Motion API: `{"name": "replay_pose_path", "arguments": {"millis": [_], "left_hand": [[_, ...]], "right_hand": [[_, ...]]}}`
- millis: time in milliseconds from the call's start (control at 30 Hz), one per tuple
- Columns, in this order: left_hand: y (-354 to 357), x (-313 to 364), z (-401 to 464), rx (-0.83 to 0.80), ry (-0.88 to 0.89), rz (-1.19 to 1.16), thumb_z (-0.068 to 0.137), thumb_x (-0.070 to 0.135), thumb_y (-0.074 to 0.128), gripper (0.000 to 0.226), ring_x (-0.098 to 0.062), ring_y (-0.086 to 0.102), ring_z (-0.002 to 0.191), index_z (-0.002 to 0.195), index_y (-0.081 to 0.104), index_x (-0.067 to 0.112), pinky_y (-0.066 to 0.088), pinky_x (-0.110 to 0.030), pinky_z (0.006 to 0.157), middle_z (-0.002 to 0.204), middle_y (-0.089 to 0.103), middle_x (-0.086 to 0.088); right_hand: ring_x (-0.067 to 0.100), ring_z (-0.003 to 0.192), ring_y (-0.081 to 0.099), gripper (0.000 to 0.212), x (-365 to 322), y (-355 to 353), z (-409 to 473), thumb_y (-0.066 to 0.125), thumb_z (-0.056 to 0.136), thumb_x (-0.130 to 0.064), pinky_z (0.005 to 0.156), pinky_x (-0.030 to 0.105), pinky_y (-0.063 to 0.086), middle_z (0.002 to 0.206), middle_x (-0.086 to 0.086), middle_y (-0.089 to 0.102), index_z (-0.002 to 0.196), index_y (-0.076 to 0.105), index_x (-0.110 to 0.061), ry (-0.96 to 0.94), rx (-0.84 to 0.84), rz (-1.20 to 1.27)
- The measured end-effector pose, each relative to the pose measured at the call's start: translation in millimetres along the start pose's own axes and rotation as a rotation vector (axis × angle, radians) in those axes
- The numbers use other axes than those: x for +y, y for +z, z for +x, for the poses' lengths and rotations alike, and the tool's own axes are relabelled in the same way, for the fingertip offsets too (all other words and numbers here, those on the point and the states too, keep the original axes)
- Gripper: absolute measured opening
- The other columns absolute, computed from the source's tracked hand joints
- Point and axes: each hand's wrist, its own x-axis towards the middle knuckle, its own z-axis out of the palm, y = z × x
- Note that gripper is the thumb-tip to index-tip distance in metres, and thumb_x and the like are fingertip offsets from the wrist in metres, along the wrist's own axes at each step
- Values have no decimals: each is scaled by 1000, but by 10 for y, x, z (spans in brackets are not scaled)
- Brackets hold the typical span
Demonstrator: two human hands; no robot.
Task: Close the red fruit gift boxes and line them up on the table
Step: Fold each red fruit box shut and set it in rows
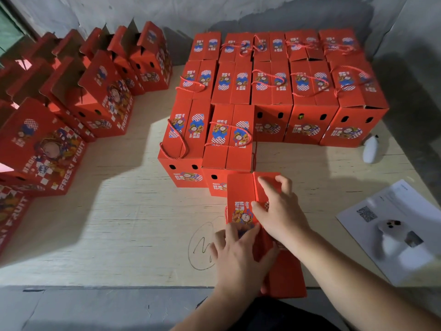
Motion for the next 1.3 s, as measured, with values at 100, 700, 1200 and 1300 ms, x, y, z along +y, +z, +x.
{"name": "replay_pose_path", "arguments": {"millis": [100,700,1200,1300], "left_hand": [[-47,-86,-74,8,47,-192,87,67,60,65,-2,56,107,148,43,52,31,-29,95,111,64,26],[-41,-38,-257,-216,127,-265,83,49,61,53,-8,50,111,136,56,52,40,-31,98,113,69,26],[-20,-423,-219,64,626,127,94,43,57,33,-26,50,118,126,61,37,44,-44,98,136,56,12],[22,-409,-194,66,618,192,93,47,57,36,-30,54,109,127,63,38,48,-45,93,132,58,9]], "right_hand": [[33,127,46,61,-5,46,-21,63,92,-50,89,50,55,154,-6,19,149,43,-39,2,54,-14],[26,117,60,51,28,94,-40,72,87,-44,70,42,60,145,-4,29,133,55,-32,-20,251,53],[39,133,49,81,276,-191,-1077,60,94,-29,104,40,44,171,6,-8,162,15,-25,-134,-116,-202],[34,127,49,81,258,-224,-1065,53,95,-34,102,39,46,171,1,-13,163,10,-26,-146,-143,-284]]}}
